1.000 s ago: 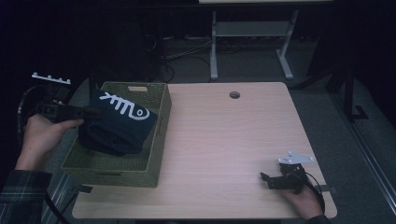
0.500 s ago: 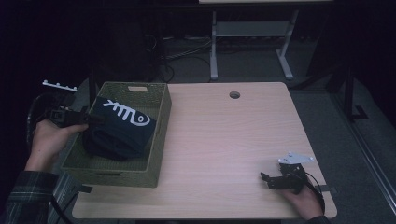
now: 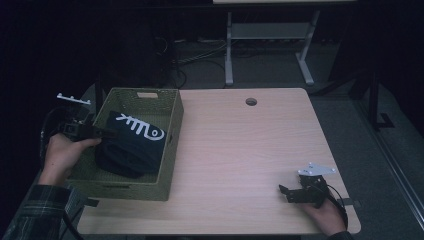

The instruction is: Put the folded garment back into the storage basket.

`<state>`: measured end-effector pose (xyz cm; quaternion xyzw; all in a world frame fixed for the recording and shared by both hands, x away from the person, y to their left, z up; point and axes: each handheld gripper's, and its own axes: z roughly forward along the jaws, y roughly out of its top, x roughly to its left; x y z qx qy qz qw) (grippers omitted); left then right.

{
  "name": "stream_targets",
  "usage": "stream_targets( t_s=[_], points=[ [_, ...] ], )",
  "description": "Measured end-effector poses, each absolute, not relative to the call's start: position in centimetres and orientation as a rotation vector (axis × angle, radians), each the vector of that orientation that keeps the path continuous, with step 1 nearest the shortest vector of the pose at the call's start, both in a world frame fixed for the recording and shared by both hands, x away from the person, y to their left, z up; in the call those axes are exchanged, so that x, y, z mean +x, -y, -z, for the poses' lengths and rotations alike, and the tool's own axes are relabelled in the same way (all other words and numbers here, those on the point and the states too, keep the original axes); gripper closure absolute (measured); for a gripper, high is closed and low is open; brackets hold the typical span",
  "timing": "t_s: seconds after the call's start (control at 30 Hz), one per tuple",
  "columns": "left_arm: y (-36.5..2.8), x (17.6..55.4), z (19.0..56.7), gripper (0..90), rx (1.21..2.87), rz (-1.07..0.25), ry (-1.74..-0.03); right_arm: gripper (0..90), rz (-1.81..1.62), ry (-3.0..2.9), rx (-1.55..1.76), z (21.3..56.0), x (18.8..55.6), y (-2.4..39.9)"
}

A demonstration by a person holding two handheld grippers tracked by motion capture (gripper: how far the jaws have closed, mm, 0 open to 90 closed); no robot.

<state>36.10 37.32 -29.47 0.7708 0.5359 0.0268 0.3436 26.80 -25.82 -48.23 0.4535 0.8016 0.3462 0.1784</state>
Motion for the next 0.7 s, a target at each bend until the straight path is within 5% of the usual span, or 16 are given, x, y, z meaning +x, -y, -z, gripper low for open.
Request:
stream_targets(
  t_s=[0.7],
  points=[
    [-38.2, 37.6, 34.5, 71.7, 2.021, -0.051, -1.5, 9.4, -0.979, -2.267, 1.285, 48.2, 26.8, 25.8]
  ],
)
